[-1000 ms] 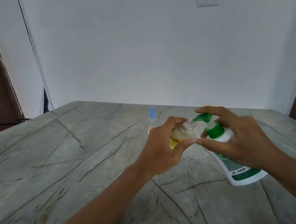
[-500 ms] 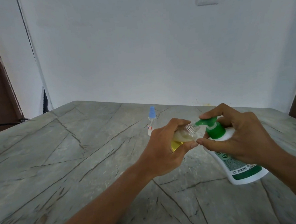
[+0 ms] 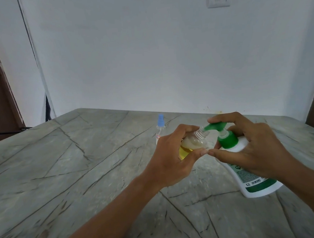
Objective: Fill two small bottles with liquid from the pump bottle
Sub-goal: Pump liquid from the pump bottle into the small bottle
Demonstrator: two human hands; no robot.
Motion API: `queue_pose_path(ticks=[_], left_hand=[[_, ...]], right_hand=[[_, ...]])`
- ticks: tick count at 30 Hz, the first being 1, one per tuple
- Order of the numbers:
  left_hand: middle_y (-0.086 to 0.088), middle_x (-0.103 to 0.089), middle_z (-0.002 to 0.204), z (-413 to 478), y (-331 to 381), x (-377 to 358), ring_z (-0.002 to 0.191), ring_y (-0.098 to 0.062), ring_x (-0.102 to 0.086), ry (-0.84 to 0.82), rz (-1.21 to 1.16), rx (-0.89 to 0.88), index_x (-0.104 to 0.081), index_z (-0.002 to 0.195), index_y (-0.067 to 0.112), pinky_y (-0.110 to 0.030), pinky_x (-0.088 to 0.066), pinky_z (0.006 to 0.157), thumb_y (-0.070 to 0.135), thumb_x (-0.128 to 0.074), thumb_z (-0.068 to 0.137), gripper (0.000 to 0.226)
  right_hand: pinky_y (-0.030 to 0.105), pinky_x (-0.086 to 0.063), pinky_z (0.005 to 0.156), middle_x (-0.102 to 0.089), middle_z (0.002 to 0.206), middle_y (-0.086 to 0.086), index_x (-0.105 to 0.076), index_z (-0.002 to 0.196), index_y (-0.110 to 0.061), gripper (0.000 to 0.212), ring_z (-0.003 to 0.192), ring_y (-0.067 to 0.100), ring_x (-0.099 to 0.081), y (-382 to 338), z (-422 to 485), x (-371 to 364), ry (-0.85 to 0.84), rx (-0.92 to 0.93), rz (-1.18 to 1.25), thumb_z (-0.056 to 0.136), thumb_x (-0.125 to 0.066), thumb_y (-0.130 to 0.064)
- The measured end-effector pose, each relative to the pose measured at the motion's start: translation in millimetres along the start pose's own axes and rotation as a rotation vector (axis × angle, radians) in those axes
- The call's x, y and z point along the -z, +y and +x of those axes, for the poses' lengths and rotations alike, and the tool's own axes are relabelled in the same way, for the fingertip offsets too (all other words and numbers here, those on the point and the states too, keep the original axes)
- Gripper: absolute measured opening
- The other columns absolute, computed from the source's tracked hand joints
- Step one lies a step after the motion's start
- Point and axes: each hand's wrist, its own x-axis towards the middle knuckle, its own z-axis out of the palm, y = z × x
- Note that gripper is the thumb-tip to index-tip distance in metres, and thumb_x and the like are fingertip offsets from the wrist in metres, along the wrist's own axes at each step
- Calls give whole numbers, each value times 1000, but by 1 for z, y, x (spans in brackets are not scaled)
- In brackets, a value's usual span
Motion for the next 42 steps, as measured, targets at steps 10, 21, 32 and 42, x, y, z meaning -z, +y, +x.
queue_pose_path(ticks=[10,21,32,42], left_hand=[[6,-68,100,-3,0,-2,85,-3,-63,-27,1,-5,-56,119,11,-18,-53,68,25,-76,81,45],[5,-67,107,0,-2,-1,88,-6,-64,0,-6,23,-54,121,13,-26,-56,72,31,-72,84,45],[5,-67,107,0,-1,-1,90,-4,-63,7,3,8,-55,121,14,-23,-55,72,30,-73,83,45],[4,-68,102,-4,-3,-3,86,-6,-63,-32,13,12,-55,119,12,-24,-54,69,28,-75,82,45]], right_hand=[[3,-47,57,-69,76,-23,-56,106,-37,48,65,-7,-66,0,0,0,29,19,32,64,-77,-46],[2,-46,61,-63,85,-40,-39,123,-52,68,76,-9,-65,-2,0,-3,6,-13,3,67,-76,-49],[10,-53,62,-72,78,-20,-49,117,-43,62,73,-3,-69,4,-2,-3,52,-1,52,64,-82,-41],[9,-52,59,-71,75,-19,-57,108,-34,50,65,-3,-68,3,0,-2,55,12,51,64,-80,-42]])
